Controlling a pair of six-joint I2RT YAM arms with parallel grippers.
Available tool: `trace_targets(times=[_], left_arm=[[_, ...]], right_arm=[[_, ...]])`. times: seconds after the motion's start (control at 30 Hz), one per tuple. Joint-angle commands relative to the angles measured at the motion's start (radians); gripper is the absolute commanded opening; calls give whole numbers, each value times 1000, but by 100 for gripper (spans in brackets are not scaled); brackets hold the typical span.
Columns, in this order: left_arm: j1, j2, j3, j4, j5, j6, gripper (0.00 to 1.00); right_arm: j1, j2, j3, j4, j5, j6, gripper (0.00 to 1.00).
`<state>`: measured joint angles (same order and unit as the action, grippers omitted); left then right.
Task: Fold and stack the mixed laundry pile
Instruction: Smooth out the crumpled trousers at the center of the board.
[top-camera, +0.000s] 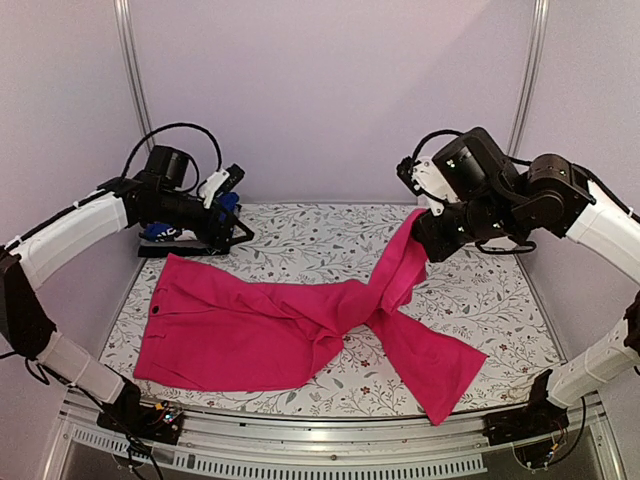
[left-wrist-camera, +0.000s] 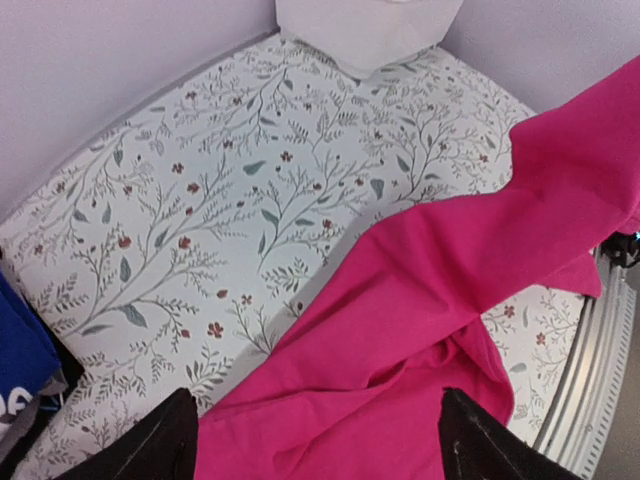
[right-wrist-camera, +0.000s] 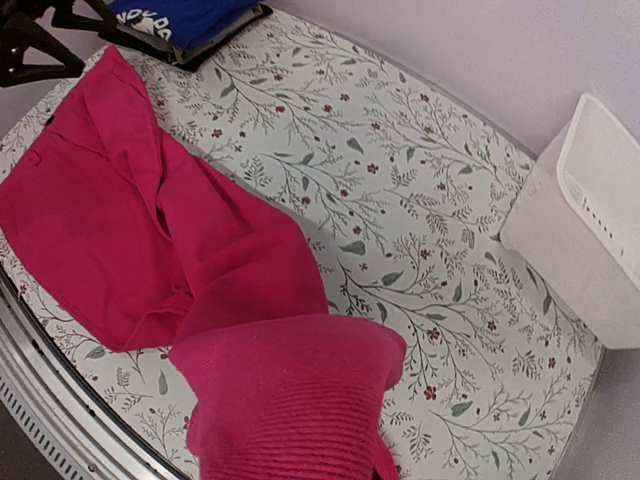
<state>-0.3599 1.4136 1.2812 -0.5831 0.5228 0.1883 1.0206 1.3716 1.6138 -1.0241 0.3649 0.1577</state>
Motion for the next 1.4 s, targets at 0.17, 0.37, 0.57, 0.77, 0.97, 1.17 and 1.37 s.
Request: trace_targets(times=[0.17,0.37,0.57,0.77,0.97,1.17,1.37], left_arm=[[-65,124,-130,-152,-127,250,83],[-181,258,-149,-133,-341,325,83],[-191,337,-129,-52,-424,367,84],[-196,361,-141,30,-520,399,65],[-182,267,-178,138,-490,449,73],[-98,358,-123,66,-314,475,74],[-89,371,-152,47,-248,463,73]], right_arm=[[-284,-119,-58,-81,-170,155,0],[-329,-114,-88,-50,-213,135,0],[-393,-131,-110,-36,-249,130,0],[-447,-147,-140,-25,-288,119,0],[-470,-152,-164,-10,-322,118,0],[-479,-154,-181,-2,-335,116,0],[-499,-169,-206,-1,-337,118,0]])
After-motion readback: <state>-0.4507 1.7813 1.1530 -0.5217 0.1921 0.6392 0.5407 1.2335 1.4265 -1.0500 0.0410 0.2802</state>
